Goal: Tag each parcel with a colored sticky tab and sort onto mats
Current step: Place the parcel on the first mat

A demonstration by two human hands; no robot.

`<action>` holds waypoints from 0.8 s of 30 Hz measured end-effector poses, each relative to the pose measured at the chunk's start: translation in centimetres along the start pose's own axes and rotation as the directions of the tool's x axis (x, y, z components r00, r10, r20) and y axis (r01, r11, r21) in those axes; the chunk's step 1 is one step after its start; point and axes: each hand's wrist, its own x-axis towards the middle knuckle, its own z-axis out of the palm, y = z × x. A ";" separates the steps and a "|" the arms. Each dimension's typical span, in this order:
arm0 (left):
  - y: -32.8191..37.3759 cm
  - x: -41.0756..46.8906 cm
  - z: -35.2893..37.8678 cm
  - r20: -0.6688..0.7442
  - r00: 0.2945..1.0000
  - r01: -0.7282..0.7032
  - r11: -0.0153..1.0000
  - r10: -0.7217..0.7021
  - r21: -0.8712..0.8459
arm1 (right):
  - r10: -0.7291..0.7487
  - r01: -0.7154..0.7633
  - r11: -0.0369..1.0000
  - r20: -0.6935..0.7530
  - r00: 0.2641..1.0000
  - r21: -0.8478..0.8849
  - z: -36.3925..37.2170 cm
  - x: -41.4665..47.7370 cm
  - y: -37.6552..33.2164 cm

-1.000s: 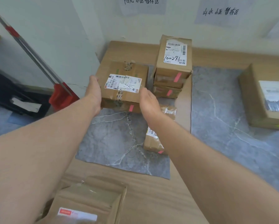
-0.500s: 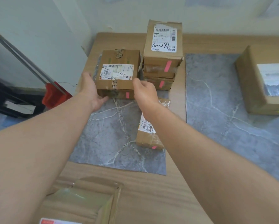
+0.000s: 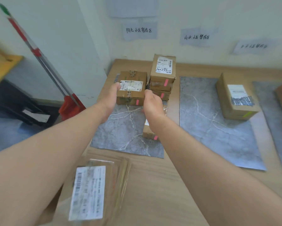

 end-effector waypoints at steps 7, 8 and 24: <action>0.8 -11.8 -1.2 0.081 0.988 -0.121 0.987 0.130 -0.104 | -0.094 0.094 0.996 -0.008 0.996 0.009 -0.6 -11.5 -2.4; 0.8 -13.3 -1.7 0.073 0.986 -0.144 0.984 0.152 -0.103 | -0.110 0.110 0.994 -0.009 0.994 0.010 -0.7 -13.2 -2.8; 3.5 -38.1 -1.3 0.058 0.901 -0.407 0.884 0.430 -0.231 | -0.373 0.373 0.928 -0.042 0.927 -0.022 -10.4 -36.5 -6.7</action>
